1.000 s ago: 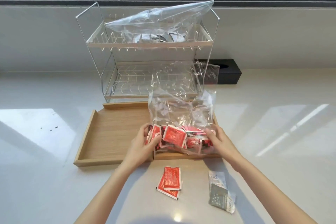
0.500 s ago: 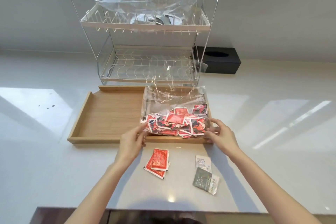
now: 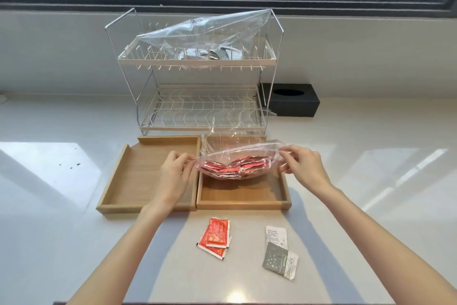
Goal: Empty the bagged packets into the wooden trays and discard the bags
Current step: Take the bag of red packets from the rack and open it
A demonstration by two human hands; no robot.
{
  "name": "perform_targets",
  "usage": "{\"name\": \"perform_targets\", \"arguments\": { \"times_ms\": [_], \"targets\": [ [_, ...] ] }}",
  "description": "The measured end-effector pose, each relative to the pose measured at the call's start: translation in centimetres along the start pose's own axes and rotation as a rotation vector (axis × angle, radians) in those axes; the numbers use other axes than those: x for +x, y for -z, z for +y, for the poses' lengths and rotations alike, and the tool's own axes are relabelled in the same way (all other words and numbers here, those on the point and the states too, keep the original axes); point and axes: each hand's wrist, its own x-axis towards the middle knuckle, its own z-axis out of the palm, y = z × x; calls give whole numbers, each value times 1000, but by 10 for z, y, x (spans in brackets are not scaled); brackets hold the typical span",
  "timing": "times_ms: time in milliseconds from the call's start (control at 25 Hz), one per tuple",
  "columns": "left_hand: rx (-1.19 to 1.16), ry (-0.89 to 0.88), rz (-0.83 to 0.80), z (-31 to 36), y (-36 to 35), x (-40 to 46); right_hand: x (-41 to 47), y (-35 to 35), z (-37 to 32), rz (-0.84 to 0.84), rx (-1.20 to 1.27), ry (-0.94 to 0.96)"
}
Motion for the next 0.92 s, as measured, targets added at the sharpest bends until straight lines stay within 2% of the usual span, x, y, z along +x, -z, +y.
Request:
{"name": "perform_targets", "arguments": {
  "times_ms": [200,440,640,760,840,920],
  "targets": [
    [69,-105,26,12,15,26,15,18,-25,58,-80,93],
    [83,-124,25,28,33,46,27,38,-37,100,-168,161],
    [30,-163,50,39,39,56,33,51,-48,77,-132,224],
    [-13,-175,73,46,43,64,37,60,-55,-31,-81,177],
    [-11,-162,71,49,44,68,39,63,-58,-87,-132,200],
    [-25,-153,31,50,45,70,43,64,-58,-29,-198,244]
  ]
}}
